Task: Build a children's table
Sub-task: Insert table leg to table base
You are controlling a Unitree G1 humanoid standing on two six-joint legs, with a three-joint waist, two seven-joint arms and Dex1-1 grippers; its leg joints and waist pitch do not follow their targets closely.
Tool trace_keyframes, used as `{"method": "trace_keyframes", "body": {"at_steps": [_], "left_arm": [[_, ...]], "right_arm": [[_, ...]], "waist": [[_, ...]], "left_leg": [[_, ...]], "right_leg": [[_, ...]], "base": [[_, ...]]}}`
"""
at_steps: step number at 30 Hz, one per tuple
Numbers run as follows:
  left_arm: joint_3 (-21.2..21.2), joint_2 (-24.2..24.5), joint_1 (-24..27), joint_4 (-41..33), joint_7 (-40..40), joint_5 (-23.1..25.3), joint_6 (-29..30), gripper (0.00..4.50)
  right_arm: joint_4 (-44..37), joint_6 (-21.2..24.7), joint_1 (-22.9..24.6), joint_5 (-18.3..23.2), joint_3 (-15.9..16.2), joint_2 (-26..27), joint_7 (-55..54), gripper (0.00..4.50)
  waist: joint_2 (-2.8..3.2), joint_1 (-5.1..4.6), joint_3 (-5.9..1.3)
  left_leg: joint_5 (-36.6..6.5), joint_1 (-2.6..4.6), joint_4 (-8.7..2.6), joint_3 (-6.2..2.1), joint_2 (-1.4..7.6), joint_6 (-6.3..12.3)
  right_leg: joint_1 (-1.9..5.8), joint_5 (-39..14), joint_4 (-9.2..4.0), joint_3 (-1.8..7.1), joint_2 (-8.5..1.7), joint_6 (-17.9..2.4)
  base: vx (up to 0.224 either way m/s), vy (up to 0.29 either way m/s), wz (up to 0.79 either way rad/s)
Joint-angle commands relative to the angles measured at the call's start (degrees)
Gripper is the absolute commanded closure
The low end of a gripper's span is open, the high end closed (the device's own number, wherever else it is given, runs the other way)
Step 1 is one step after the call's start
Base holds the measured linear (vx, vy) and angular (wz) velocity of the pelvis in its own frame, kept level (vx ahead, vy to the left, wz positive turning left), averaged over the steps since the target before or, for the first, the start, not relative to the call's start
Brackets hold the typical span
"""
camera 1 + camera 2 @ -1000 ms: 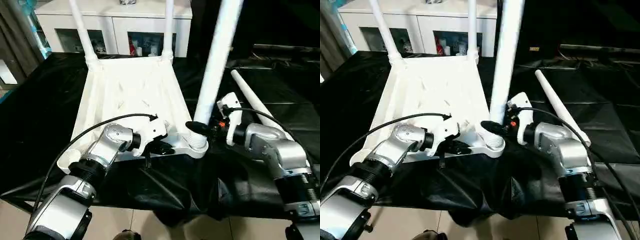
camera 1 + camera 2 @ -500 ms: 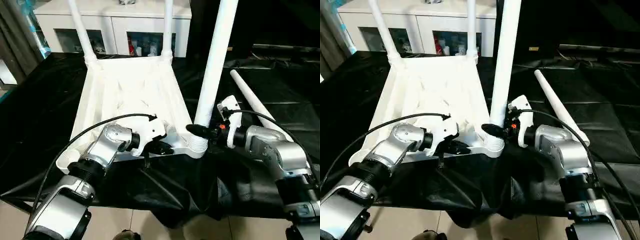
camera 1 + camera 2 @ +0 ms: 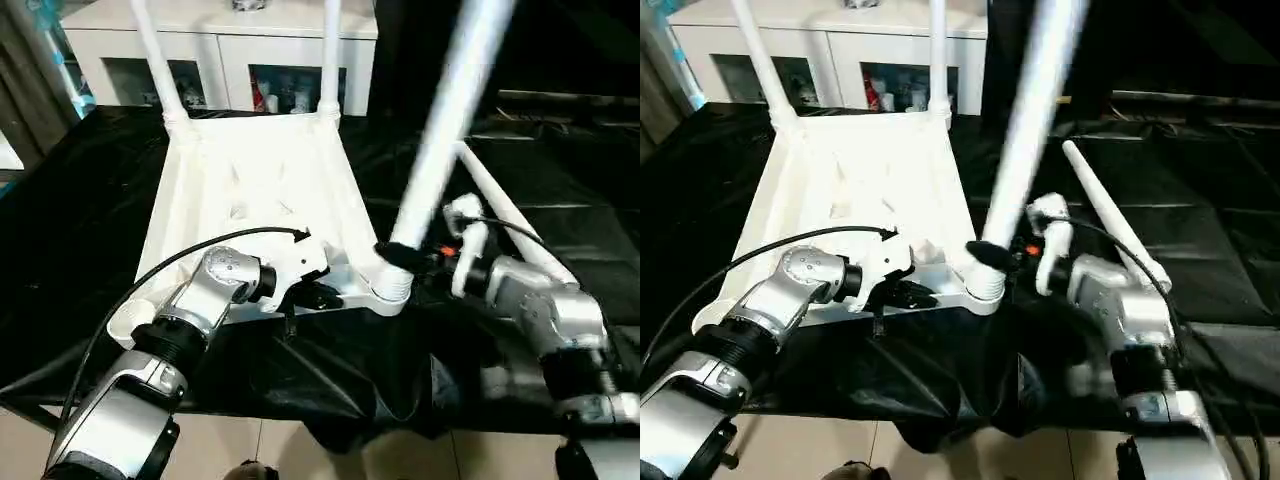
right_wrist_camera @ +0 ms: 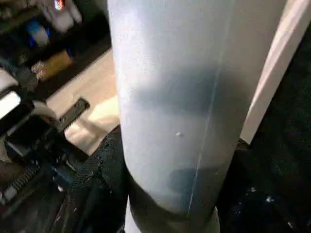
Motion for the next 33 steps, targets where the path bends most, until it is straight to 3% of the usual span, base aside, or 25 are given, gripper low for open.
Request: {"method": "trace_keyframes", "body": {"at_steps": [1, 3, 5, 6, 11, 13, 18, 22, 25, 33], "left_arm": [[3.0, 0.3, -0.8, 0.2, 0.6, -1.7, -1.4, 4.5], [3.1, 0.3, -1.2, 0.7, 0.8, -1.7, -1.6, 4.5], [3.1, 0.2, -1.6, 1.1, 1.0, -1.6, -1.8, 4.5], [3.2, 0.2, -1.7, 1.3, 1.2, -1.6, -1.8, 4.5], [3.3, 0.0, -2.5, 2.3, 1.9, -1.3, -2.4, 4.5], [3.5, -0.2, -3.0, 3.1, 2.4, -1.2, -2.7, 4.5], [3.8, -0.5, -3.8, 4.5, 2.7, -1.2, -3.3, 4.5], [3.9, -0.6, -4.2, 5.3, 2.9, -1.2, -3.7, 4.5], [3.9, -0.5, -4.2, 5.6, 2.9, -1.1, -4.0, 4.5], [3.7, 0.0, -4.7, 6.8, 2.4, -0.7, -4.9, 4.5]], "right_arm": [[3.1, 0.4, 2.8, -1.9, 0.3, 0.0, -2.0, 2.6], [3.1, -1.0, 4.2, -1.8, -0.1, 0.8, -2.7, 2.61], [2.9, -1.8, 5.4, -1.6, -0.6, 1.7, -3.6, 2.61], [2.5, -2.5, 6.2, -1.5, -0.8, 2.2, -3.9, 2.61], [1.8, -5.9, 8.3, -1.9, -1.1, 3.8, -5.1, 2.61], [0.8, -9.0, 9.8, -3.4, -0.3, 4.4, -5.8, 2.61], [-1.4, -13.3, 12.3, -5.8, 1.7, 5.3, -6.7, 2.61], [-1.7, -14.9, 13.0, -4.8, 0.7, 6.5, -7.6, 2.61], [-1.4, -15.6, 13.3, -4.6, 0.3, 6.7, -7.9, 2.61], [1.2, -17.6, 12.1, -3.7, -1.7, 5.5, -6.9, 2.61]], "waist": [[-0.88, 0.08, -3.8], [-0.46, 0.21, -3.65], [-0.69, 0.09, -3.57], [-0.22, 0.15, -3.56], [-0.18, -0.07, -3.55], [0.08, -0.02, -3.53], [0.09, -0.19, -3.36], [0.28, -0.38, -3.46], [0.42, -0.45, -3.27], [0.67, -0.5, -3.19]], "left_leg": [[-19.7, 2.29, -4.4, -2.37, 3.25, -1.92], [-20.9, 2.44, -4.47, -2.47, 3.26, -2.35], [-22.3, 2.6, -4.65, -2.59, 3.26, -2.82], [-23.1, 2.69, -4.75, -2.78, 3.35, -3.23], [-25.3, 2.81, -5.03, -2.84, 3.38, -3.86], [-26.4, 2.95, -5.05, -2.99, 3.4, -4.11], [-28.5, 3.02, -5.35, -3.15, 3.41, -4.5], [-28.4, 2.69, -5.94, -3.39, 3.48, -4.41], [-31.1, 3.27, -5.8, -3.34, 3.4, -4.88], [-33.1, 3.49, -5.9, -3.58, 3.44, -5.11]], "right_leg": [[1.19, -18.5, -5.69, 1.93, -3.76, -11.4], [1.04, -20.1, -5.91, 1.98, -3.87, -11.1], [1.05, -22.3, -6.12, 1.93, -3.87, -10.6], [0.97, -23.0, -6.16, 1.98, -4.02, -10.3], [0.82, -22.7, -6.34, 2.0, -3.95, -10.4], [0.74, -24.0, -6.53, 2.02, -4.12, -10.0], [0.51, -25.9, -6.85, 1.99, -4.04, -9.1], [0.99, -24.4, -6.87, 1.73, -4.0, -9.0], [0.41, -26.6, -7.32, 1.86, -4.07, -9.0], [0.2, -27.9, -7.63, 1.8, -4.11, -8.5]], "base": [[0.0, 0.0, 0.0], [0.0, 0.0, 0.0], [0.0, 0.0, 0.0], [0.0, 0.0, 0.0], [0.0, 0.0, 0.0], [0.0, 0.0, 0.0], [0.0, 0.0, 0.0], [0.0, 0.0, 0.0], [0.0, 0.0, 0.0], [0.0, 0.0, 0.0]]}}
